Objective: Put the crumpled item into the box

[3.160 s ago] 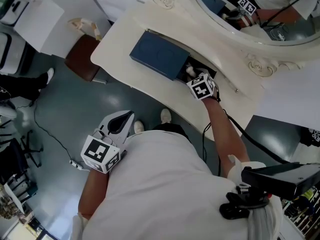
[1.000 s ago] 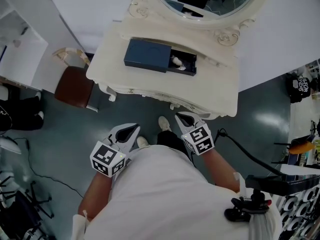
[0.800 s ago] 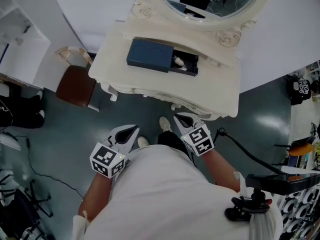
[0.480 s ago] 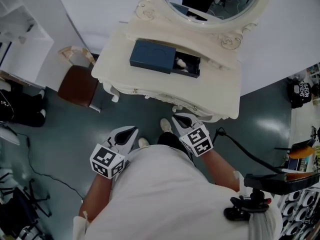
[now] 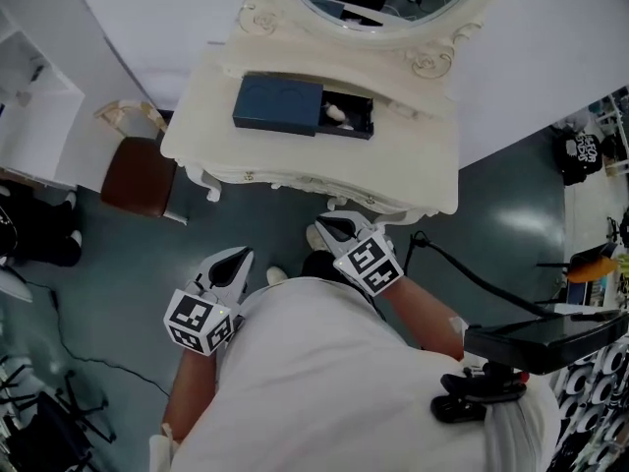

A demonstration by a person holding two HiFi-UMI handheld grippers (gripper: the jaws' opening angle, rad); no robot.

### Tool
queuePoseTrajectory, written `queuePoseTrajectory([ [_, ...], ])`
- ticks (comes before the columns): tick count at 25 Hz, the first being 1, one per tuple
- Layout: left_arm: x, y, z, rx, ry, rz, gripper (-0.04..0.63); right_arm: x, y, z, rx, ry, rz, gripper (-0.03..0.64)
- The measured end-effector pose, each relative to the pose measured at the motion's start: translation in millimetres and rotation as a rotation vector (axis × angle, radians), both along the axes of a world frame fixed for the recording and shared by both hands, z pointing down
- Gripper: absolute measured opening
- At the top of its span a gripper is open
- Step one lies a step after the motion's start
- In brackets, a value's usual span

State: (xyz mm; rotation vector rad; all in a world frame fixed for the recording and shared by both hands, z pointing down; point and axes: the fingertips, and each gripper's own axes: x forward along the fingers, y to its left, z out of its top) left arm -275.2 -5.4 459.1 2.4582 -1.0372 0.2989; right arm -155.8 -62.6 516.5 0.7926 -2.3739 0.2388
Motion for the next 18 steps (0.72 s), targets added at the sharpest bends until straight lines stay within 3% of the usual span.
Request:
queuePoseTrajectory([
  [18,21.9,-24.2,1.4,-0.017,-0.01,0.032,0.002,15.4,-20.5,2.6,0.003,0.003,-0.001,0.0],
])
